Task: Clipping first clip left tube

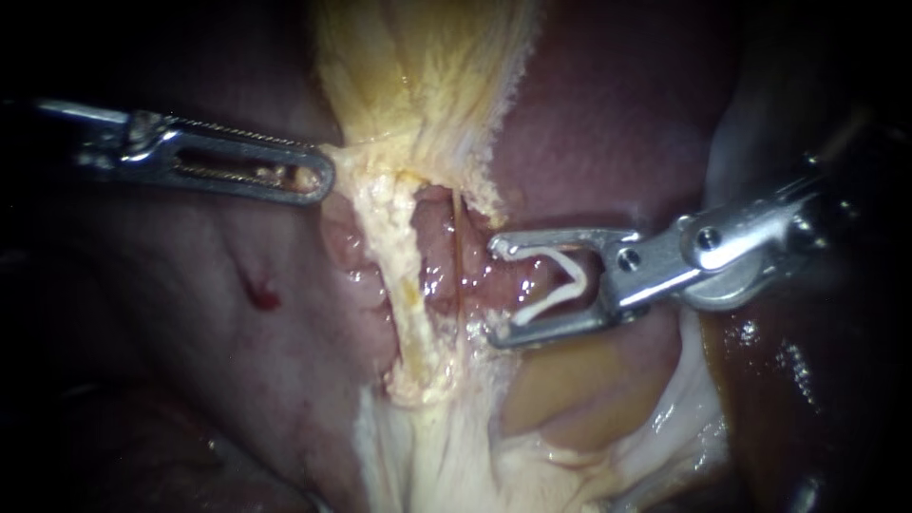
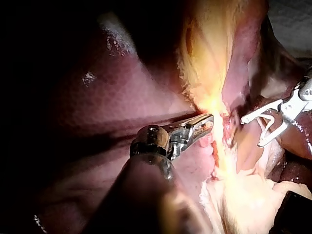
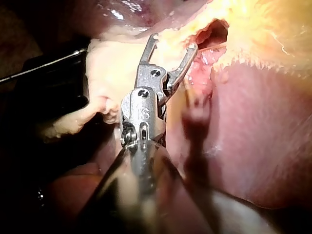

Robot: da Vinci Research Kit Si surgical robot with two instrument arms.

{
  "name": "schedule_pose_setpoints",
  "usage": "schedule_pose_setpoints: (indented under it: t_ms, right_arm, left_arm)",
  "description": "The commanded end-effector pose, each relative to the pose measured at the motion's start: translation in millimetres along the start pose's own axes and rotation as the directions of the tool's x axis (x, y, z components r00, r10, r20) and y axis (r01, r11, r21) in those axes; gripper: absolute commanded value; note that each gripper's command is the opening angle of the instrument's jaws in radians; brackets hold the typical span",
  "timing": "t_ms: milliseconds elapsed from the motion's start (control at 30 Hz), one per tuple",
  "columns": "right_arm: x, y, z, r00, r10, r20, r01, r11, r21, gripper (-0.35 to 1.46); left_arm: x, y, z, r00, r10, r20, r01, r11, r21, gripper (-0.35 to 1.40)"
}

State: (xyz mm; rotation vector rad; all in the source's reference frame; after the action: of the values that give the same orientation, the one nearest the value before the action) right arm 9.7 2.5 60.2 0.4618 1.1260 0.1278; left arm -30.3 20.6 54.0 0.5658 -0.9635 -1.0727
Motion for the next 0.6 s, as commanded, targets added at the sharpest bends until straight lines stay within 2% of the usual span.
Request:
schedule_pose_setpoints:
  t_ms: [33, 600]
  right_arm:
    - [-0.1, 0.1, 0.4, 1.000, 0.002, 0.000, -0.002, 1.000, -0.003, 0.50]
    - [-3.1, 0.8, 4.8, 0.998, 0.070, 0.005, -0.070, 0.997, 0.032, 0.50]
  left_arm:
    - [0.0, 0.0, 0.0, 1.0000, 0.000, 0.000, 0.000, 1.000, -0.001, -0.35]
    - [-0.1, -0.1, 0.2, 1.0000, -0.001, 0.000, 0.001, 1.000, 0.000, -0.35]
